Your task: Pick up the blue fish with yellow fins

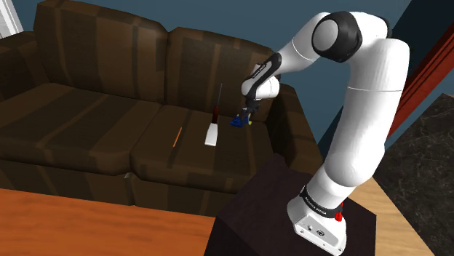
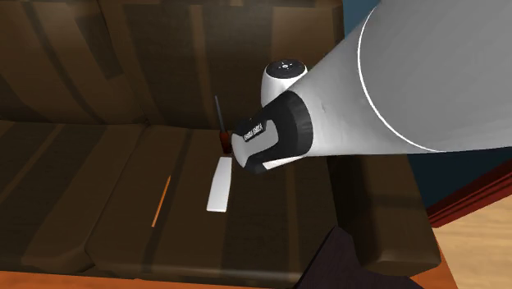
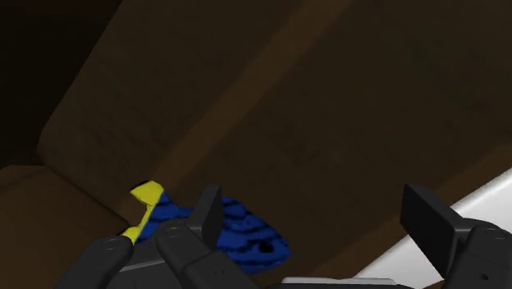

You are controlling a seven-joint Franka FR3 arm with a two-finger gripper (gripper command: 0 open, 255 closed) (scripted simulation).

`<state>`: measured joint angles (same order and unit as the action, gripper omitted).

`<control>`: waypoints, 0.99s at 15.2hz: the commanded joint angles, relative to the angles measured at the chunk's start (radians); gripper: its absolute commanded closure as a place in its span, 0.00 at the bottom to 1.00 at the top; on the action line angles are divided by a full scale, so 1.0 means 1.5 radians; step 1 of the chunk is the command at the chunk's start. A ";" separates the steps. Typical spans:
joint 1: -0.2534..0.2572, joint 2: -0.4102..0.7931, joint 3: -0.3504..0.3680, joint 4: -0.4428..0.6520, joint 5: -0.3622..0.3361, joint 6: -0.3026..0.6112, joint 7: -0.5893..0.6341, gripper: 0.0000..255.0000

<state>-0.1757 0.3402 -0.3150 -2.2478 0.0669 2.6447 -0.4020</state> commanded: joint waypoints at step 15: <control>-0.101 0.279 0.057 0.228 0.067 0.074 -0.067 0.00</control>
<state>-0.3247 0.7452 -0.2336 -1.9123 0.1649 2.7475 -0.5013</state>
